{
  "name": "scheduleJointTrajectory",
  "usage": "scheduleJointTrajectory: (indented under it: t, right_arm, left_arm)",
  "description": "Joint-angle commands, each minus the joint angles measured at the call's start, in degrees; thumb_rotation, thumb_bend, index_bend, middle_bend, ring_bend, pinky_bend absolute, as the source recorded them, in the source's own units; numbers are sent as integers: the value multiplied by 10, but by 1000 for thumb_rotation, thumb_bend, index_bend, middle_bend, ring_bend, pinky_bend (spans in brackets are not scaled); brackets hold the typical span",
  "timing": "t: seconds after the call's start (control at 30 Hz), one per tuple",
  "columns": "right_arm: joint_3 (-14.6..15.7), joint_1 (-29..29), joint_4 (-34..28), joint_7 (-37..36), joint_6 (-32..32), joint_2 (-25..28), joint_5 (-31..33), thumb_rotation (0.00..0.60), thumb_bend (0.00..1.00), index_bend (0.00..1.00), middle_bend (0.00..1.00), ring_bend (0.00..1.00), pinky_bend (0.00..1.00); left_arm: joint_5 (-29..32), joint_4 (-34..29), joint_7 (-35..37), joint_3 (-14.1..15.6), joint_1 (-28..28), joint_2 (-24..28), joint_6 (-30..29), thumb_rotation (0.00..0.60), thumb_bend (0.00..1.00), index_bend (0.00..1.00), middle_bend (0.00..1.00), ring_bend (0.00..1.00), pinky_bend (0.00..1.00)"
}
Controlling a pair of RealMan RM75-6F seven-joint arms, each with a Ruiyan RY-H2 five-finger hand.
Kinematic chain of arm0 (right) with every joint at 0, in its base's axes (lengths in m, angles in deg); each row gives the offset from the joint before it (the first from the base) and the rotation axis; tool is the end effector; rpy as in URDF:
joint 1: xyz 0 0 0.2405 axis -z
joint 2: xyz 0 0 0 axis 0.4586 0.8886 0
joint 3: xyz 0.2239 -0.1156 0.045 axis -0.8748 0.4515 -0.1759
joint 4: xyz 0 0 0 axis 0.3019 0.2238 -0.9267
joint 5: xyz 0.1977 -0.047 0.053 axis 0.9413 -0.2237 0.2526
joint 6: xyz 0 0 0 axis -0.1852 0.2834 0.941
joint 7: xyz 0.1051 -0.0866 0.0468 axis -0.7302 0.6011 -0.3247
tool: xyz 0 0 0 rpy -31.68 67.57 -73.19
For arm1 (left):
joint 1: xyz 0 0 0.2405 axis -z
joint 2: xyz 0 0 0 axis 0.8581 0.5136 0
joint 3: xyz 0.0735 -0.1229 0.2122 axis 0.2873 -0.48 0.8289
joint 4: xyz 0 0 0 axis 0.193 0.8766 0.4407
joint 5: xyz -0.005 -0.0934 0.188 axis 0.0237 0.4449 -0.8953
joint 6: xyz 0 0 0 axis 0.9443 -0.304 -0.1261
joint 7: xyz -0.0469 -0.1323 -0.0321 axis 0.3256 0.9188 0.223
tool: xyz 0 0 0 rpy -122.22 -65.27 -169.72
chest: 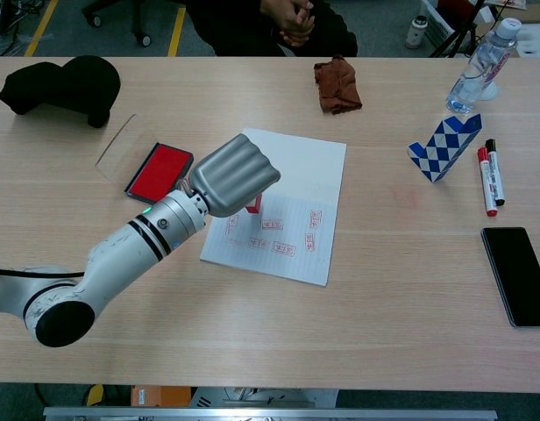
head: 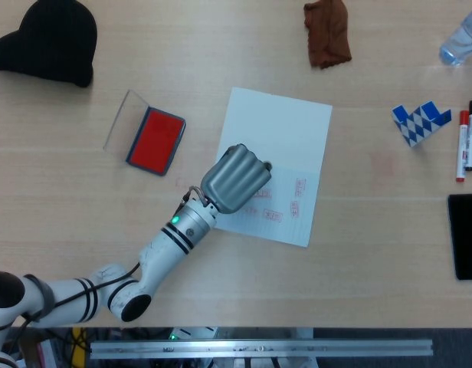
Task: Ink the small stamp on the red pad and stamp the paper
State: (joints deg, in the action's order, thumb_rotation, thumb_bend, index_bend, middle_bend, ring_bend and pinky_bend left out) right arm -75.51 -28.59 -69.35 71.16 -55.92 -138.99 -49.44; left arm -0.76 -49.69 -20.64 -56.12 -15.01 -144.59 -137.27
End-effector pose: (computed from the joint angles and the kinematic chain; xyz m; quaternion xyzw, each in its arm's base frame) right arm -0.3696 -0.1685 0.2145 0.5378 -0.4235 0.3494 0.6398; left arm -0.0921 0.2862 -0.1225 -0.8482 -0.0361 -0.3205 0.4201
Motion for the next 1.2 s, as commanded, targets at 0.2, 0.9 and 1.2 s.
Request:
scheduleJointTrajectory:
  t: [0.2, 0.9, 1.2]
  right_arm:
    - [0, -2, 2, 0, 2, -2, -2, 600, 264, 223, 311, 314, 391]
    - [0, 1, -2, 2, -1, 0, 0, 600, 264, 223, 311, 314, 391]
    - [0, 4, -1, 2, -3, 1, 1, 600, 264, 223, 311, 314, 391]
  left_arm:
    - [-7, 26, -3, 6, -2, -2, -3, 600, 339, 663, 995, 997, 1000]
    - [-14, 55, -4, 15, -3, -11, 8, 600, 339, 663, 996, 997, 1000]
    - [-12, 74, 1, 14, -1, -23, 18, 600, 340, 663, 996, 997, 1000]
